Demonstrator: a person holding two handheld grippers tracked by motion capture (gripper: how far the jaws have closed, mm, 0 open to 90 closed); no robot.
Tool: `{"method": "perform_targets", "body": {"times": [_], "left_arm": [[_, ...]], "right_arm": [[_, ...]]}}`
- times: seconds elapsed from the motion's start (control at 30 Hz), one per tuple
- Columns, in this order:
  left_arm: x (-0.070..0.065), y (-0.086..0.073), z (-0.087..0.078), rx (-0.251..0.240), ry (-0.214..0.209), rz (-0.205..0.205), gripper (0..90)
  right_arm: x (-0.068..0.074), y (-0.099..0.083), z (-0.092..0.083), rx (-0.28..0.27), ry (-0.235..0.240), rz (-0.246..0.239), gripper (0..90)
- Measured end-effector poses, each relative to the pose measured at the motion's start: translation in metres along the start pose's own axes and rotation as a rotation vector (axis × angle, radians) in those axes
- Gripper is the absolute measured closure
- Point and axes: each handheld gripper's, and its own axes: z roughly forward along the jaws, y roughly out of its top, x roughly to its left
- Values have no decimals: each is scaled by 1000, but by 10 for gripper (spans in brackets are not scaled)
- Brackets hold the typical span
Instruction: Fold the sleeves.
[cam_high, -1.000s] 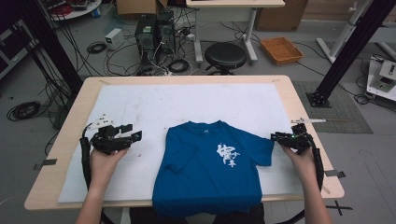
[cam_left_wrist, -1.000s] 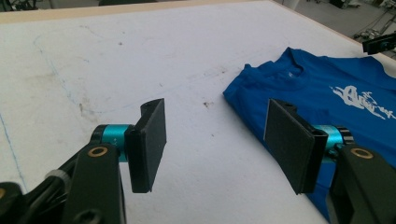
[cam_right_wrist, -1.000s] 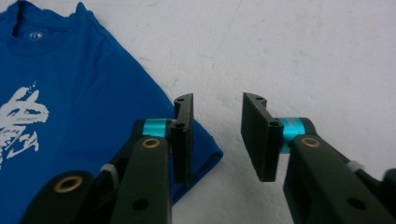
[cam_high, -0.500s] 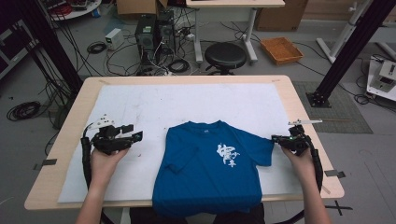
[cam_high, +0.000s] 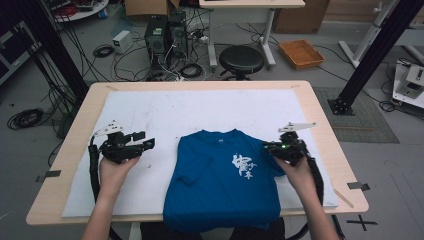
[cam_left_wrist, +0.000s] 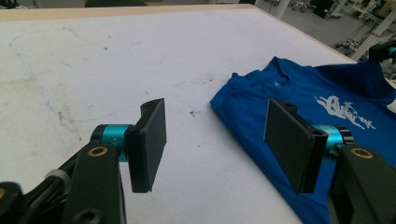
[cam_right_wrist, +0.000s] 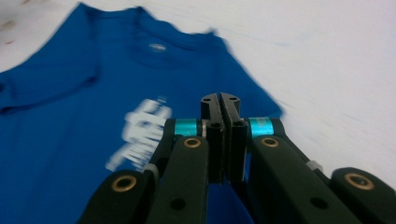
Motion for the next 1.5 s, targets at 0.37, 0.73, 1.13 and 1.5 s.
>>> {"method": "perform_targets", "body": {"times": [0.37,0.73,1.13,1.5], "left_arm": [[-5,1,4,4,-28,11,390],[-8,0,7,11,-31,21,390],[-13,-1,11,19,-34,34,390],[-11,-4,10,-150,-134,27,390]], "right_arm": [[63,33,43,15,-3,-98,729],[15,-13,12,-11,45,-25,712],[42,-31,29,120,133,-205,734],[-12,7,-16,-209,48,-11,514]]}}
